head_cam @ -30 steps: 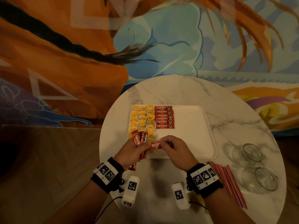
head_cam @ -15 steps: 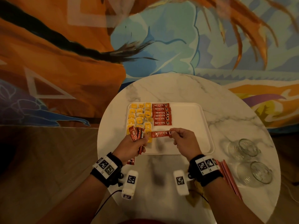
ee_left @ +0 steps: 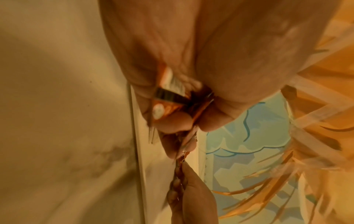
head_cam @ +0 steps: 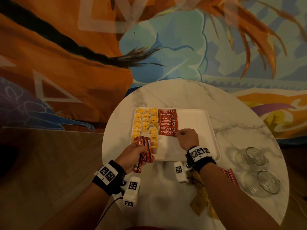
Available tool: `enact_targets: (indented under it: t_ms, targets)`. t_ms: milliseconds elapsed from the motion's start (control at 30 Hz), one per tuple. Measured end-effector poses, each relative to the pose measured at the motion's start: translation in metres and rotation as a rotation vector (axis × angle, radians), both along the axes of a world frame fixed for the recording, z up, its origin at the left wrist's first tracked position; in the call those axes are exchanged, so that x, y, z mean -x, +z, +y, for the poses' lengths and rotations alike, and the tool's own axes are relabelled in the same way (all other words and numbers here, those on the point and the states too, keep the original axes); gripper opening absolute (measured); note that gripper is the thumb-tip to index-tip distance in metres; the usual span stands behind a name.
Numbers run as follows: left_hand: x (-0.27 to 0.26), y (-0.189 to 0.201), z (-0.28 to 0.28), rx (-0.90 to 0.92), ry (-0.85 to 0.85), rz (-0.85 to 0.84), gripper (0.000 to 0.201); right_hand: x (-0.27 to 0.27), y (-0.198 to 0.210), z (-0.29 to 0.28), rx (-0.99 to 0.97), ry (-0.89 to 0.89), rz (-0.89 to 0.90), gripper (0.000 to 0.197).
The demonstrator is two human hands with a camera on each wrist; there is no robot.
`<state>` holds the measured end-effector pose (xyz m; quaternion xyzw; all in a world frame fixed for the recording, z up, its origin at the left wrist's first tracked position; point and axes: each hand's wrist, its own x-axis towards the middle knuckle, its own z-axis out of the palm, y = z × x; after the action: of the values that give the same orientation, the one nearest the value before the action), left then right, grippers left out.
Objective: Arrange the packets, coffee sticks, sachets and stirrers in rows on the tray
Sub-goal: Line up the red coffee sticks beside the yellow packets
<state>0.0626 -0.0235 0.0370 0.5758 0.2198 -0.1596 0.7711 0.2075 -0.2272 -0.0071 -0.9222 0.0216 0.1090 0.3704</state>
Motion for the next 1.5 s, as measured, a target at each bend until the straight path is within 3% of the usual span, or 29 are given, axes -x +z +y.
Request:
enact_targets:
  t_ms: [200,467,567,667,800,967,1100,1200,1300,1400,1500]
  targets:
    - [0.003,0.003,-0.001,-0.072,-0.090,-0.048,0.027,-0.004,-0.004,0.002,0.056,0.000,-0.015,0.024]
    - [0.002,0.003,-0.006,-0.123,-0.073,-0.078,0.022,0.003,-0.001,-0.004,-0.020,-0.053,-0.030,0.033]
    - [0.001,0.001,-0.006,-0.133,-0.070,-0.079,0.021,0.019,0.012,-0.002,-0.158,0.070,-0.036,0.015]
    - [0.001,0.000,-0.008,-0.166,-0.103,-0.097,0.021,0.043,0.031,0.005,-0.349,0.189,0.041,0.022]
    - [0.001,-0.001,-0.011,-0.192,-0.164,-0.104,0.023,0.064,0.042,0.014,-0.474,0.298,0.105,0.017]
    - [0.002,-0.003,-0.010,-0.182,-0.147,-0.090,0.028,0.070,0.044,0.017,-0.631,0.254,0.249,0.016]
    - [0.003,-0.005,-0.008,-0.103,-0.061,-0.047,0.030,0.068,0.052,0.012,-0.734,0.226,0.262,0.018]
    - [0.002,-0.006,-0.007,-0.121,-0.014,-0.066,0.024,0.065,0.050,0.006,-0.689,0.225,0.235,0.019]
    - [0.000,-0.006,-0.005,-0.181,0.013,-0.100,0.017,0.063,0.042,0.002,-0.618,0.264,0.183,0.006]
    - [-0.003,-0.007,-0.004,-0.199,0.051,-0.119,0.014,0.064,0.035,-0.001,-0.580,0.227,0.174,0.020]
    - [-0.003,-0.009,-0.005,-0.198,0.074,-0.125,0.018,0.066,0.028,-0.006,-0.570,0.203,0.172,0.014]
